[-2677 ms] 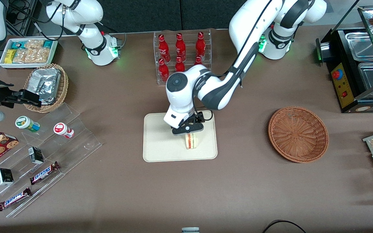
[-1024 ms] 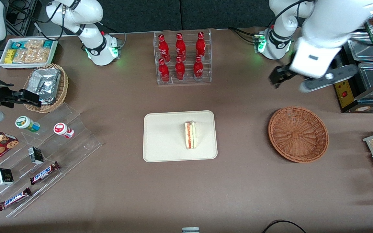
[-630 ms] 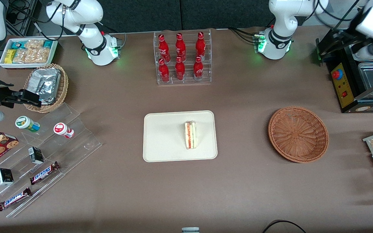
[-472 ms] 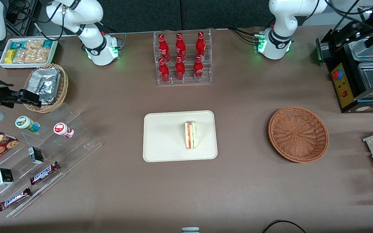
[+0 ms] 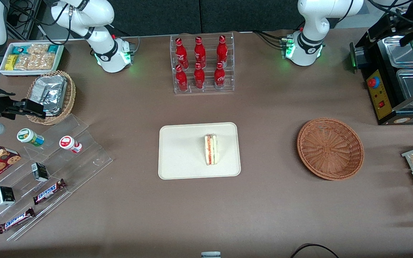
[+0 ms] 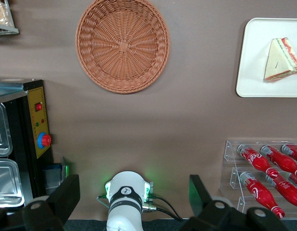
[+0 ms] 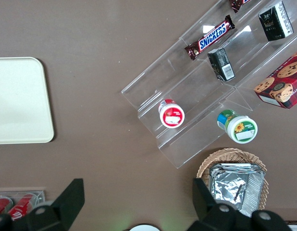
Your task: Place sandwich from basket to tray
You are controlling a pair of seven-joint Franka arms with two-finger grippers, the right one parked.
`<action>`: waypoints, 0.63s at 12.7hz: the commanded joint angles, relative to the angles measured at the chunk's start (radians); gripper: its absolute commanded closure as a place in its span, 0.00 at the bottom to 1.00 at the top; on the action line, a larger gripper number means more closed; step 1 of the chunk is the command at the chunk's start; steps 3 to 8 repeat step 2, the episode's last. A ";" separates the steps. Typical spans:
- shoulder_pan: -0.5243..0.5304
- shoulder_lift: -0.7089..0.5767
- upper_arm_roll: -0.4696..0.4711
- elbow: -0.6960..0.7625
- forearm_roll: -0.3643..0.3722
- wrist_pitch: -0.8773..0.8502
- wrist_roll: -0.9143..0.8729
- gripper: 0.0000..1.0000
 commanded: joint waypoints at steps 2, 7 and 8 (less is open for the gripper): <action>-0.003 0.054 -0.027 0.062 -0.001 0.004 0.006 0.00; -0.003 0.054 -0.027 0.062 -0.001 0.004 0.006 0.00; -0.003 0.054 -0.027 0.062 -0.001 0.004 0.006 0.00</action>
